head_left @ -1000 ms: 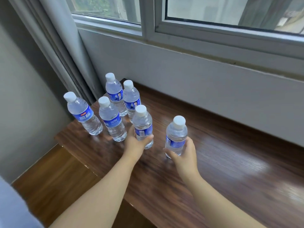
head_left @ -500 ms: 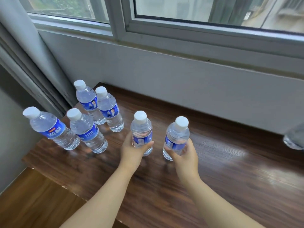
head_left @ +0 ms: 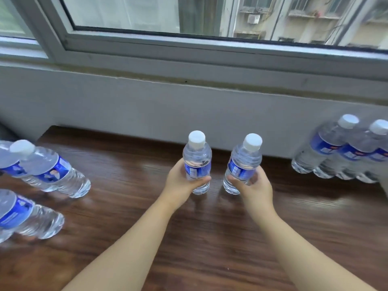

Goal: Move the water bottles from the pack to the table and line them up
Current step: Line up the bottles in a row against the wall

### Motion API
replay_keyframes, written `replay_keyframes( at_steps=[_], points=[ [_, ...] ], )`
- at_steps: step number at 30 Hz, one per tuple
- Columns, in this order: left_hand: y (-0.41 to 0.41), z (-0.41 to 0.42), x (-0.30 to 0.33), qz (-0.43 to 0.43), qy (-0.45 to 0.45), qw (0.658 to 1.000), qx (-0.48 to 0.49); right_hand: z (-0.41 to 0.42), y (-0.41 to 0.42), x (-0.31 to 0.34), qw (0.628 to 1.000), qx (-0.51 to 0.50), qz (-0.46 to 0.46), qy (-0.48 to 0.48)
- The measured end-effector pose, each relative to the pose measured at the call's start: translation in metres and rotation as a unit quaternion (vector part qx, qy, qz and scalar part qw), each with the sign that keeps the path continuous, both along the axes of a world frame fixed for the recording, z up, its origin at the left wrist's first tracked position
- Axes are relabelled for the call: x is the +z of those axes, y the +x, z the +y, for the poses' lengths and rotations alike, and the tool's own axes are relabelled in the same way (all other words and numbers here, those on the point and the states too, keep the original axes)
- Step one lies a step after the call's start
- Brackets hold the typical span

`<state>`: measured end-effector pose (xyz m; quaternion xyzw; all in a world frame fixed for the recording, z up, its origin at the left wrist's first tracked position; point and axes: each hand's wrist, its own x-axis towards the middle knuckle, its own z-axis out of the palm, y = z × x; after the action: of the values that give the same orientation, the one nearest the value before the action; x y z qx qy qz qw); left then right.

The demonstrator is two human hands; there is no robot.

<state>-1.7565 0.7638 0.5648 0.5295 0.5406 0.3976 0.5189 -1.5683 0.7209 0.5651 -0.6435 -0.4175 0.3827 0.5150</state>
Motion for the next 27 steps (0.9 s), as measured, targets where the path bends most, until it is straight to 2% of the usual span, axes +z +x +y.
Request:
replay_keyframes(
  at_steps=[8, 15, 27],
  points=[
    [0.101, 0.036, -0.01, -0.006, 0.007, 0.999, -0.052, 0.019, 0.088, -0.009, 0.996, -0.083, -0.022, -0.011],
    [0.166, 0.051, -0.019, -0.017, -0.003, 0.999, -0.051, 0.032, 0.125, -0.016, 0.992, -0.124, -0.016, -0.018],
    [0.201, 0.069, -0.024, -0.017, 0.001, 1.0, -0.022, 0.061, 0.14, -0.025, 0.993, -0.115, -0.017, 0.013]
  ],
)
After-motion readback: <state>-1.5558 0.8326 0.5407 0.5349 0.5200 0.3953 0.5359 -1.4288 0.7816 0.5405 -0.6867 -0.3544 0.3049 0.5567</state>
